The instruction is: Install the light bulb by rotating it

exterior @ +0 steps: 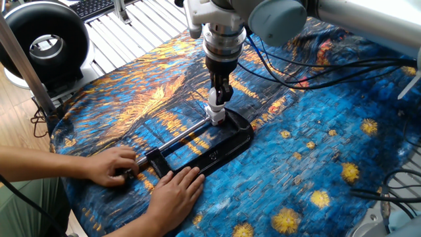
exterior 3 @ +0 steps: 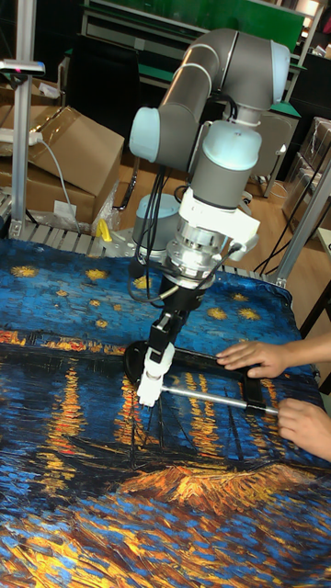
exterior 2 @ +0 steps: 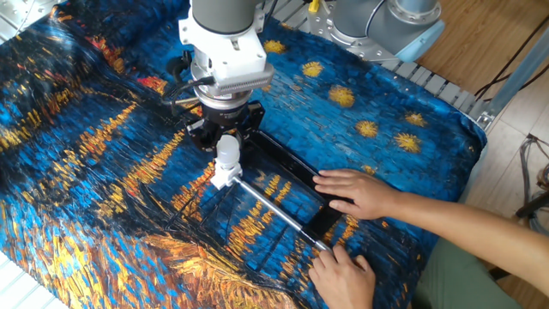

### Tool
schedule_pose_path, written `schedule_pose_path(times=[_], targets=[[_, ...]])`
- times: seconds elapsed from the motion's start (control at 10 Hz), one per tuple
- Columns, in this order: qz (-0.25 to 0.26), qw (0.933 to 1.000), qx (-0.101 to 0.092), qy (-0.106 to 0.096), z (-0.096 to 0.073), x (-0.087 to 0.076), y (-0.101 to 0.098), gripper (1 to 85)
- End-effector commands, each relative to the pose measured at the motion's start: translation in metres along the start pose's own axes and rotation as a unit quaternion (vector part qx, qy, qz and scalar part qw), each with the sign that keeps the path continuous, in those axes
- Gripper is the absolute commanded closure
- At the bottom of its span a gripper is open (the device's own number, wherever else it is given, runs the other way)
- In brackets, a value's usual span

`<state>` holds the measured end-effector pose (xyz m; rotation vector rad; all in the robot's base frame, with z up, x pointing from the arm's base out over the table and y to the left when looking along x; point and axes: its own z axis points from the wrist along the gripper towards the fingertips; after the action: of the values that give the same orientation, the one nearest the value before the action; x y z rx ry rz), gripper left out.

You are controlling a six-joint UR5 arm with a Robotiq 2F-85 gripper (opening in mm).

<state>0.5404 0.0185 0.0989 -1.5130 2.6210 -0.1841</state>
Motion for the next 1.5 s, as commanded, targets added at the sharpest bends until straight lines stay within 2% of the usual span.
schedule_pose_path(times=[0.0, 0.3, 0.7, 0.9, 1.0, 1.2, 1.4], targets=[[0.072, 0.9971, 0.015, -0.021, 0.002, -0.005, -0.011, 67.7], [0.124, 0.9918, 0.003, -0.031, 0.006, -0.006, -0.006, 68.0], [0.178, 0.9837, -0.003, -0.028, 0.001, -0.003, -0.006, 72.0], [0.227, 0.9732, 0.011, -0.037, 0.002, -0.005, -0.017, 75.7], [0.257, 0.965, 0.009, -0.05, 0.006, -0.009, -0.019, 75.7], [0.307, 0.9497, 0.014, -0.058, 0.009, -0.008, -0.027, 76.3], [0.334, 0.9409, 0.011, -0.058, 0.008, -0.006, -0.027, 78.0]])
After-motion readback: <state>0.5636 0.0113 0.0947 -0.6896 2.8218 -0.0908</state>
